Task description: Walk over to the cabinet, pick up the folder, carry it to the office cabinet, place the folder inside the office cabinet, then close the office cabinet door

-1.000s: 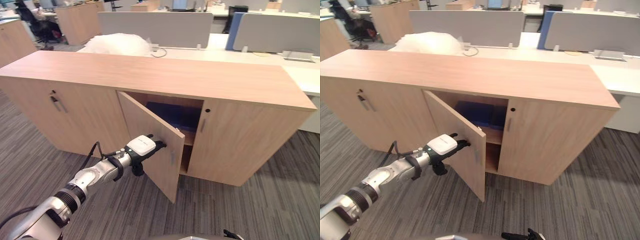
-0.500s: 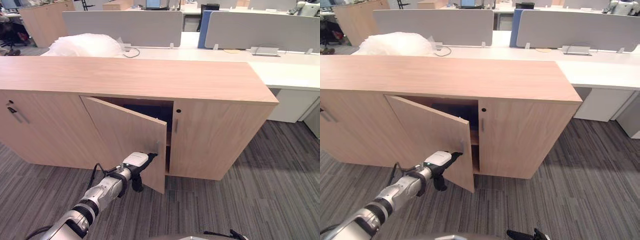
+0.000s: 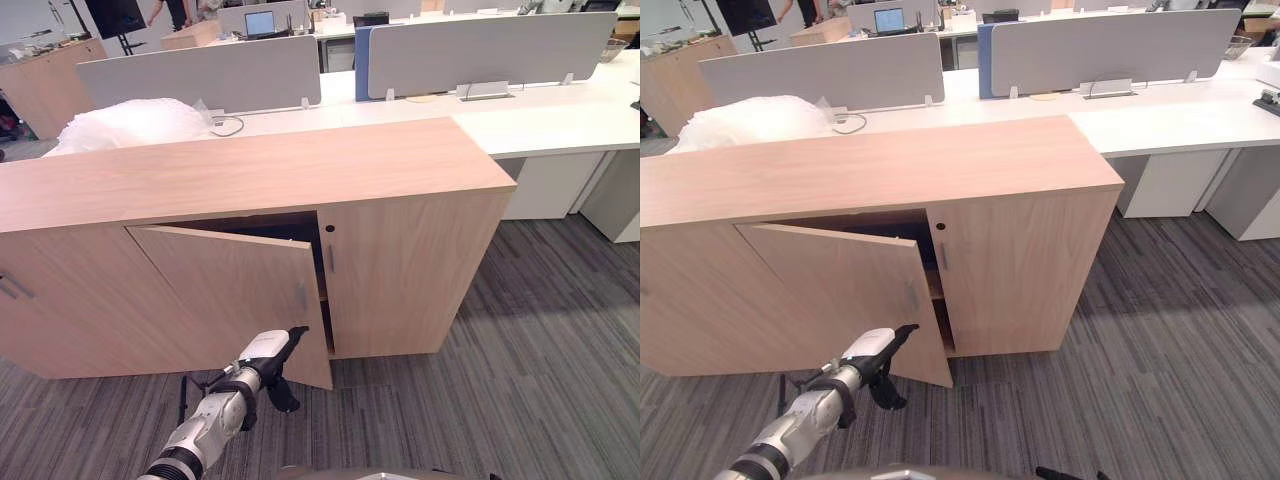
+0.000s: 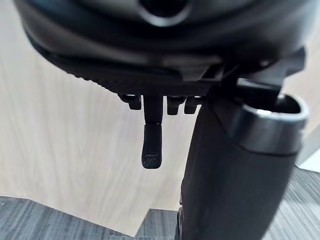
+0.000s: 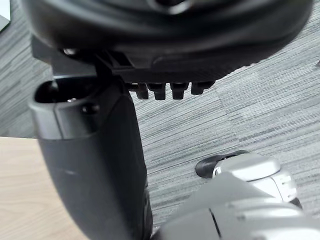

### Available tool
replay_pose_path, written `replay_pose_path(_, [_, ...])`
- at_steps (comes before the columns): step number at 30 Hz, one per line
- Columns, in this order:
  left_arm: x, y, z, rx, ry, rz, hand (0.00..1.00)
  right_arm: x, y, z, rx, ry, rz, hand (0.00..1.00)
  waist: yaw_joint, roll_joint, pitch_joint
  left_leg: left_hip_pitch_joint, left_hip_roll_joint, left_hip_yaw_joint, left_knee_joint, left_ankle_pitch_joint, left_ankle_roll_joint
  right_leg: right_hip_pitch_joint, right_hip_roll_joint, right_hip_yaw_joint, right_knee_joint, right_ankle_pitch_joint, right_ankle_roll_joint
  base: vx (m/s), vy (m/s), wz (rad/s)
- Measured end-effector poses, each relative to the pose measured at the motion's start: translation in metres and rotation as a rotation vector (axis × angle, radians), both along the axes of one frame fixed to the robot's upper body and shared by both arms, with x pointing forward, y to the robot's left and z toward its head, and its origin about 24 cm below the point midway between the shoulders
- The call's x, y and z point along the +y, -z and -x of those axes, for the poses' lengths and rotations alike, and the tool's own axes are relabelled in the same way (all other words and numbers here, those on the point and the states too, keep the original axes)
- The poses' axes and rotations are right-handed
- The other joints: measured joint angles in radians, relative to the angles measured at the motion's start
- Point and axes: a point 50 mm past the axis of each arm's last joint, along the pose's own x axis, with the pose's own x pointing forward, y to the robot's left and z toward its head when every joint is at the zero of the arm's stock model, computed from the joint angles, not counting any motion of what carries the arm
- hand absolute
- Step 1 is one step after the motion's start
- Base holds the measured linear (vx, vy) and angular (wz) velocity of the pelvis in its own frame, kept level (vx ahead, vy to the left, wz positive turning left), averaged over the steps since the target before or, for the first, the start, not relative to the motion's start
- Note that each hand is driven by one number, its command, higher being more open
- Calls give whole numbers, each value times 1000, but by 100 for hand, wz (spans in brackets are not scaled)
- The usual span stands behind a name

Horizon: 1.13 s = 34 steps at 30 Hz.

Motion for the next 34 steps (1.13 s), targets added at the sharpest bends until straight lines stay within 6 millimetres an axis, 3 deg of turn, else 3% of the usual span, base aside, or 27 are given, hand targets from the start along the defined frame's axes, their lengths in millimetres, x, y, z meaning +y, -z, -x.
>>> replay_pose_path(1, [9,3,6,14,-66,1,100,9,2,2,3,-16,-19,100,0,-32,-14,23,-19,15,-54,17,-1,0,-29,3,0,-4,10,9,184,-17])
replay_pose_path(4, [19,11,21,27,-266,123,100,18,3,8,-3,-24,-31,100,-1,-74,-39,66,-57,34,-178,61,7,-20,-76,6,1,-15,24,54,81,-2])
replay_pose_path(7, [22,34,46,104,-536,275,100,18,3,11,0,-16,-30,100,5,-83,-48,121,-68,52,-284,108,15,-16,-96,17,-4,-25,37,120,28,-9])
replay_pose_path(10, [25,61,81,231,-873,436,100,22,4,13,10,-8,-35,100,7,-82,-54,154,-58,60,-316,123,27,-11,-87,27,-7,-31,41,166,-10,-13])
replay_pose_path(11, [24,72,102,296,-1041,520,100,23,5,14,17,-6,-38,100,11,-85,-55,166,-52,63,-330,124,27,-5,-83,28,-11,-33,38,161,-27,-8])
replay_pose_path(15, [20,89,146,417,-1297,631,100,26,6,20,46,2,-44,100,24,-100,-59,204,-36,62,-357,123,26,27,-68,21,-29,-35,36,105,-35,-1])
replay_pose_path(18, [20,93,168,463,-1400,655,100,26,7,21,55,4,-45,100,32,-101,-60,214,-36,53,-360,123,25,40,-65,8,-32,-37,32,26,-37,8])
replay_pose_path(23, [20,96,187,499,-1487,711,100,27,8,26,73,8,-48,100,43,-105,-63,220,-36,53,-378,140,20,38,-67,4,-30,-39,31,-58,-13,0])
replay_pose_path(29, [21,95,186,500,-1464,695,100,27,8,26,77,9,-50,100,43,-110,-71,221,-32,47,-409,161,8,27,-64,-4,-29,-41,36,-54,-20,3])
replay_pose_path(34, [21,94,174,517,-1332,632,100,27,8,26,78,8,-47,100,43,-117,-75,216,-32,40,-410,168,12,22,-63,-10,-32,-39,36,18,-9,2])
